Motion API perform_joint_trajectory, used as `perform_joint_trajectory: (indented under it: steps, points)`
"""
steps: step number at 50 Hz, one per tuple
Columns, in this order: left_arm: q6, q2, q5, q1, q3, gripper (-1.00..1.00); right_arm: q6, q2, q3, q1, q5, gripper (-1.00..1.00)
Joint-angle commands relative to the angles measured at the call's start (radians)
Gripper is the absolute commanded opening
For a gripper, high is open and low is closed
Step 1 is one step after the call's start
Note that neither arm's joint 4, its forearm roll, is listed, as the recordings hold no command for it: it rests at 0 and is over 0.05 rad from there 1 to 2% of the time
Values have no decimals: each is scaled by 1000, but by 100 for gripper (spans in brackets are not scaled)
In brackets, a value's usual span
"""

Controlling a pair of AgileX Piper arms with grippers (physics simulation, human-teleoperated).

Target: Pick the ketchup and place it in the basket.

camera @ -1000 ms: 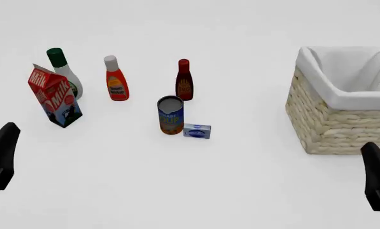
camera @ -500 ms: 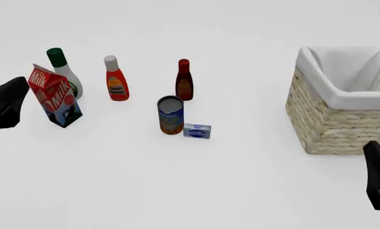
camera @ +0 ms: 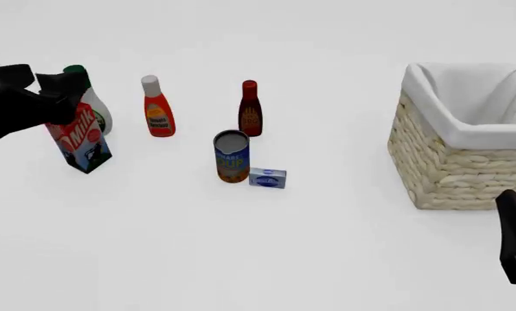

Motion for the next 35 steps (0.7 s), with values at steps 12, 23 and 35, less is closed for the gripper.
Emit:
perform_joint_trajectory:
  steps: [12, 23, 35]
  points:
    - [27, 237, -65, -25, -123, 100, 0, 0, -1, -1, 1, 100]
    - [63, 309, -103, -16, -168, 100, 3, 0, 3, -2, -1, 100]
    - [52, 424, -135, -2, -225, 100, 1, 0, -2, -3, 2, 100]
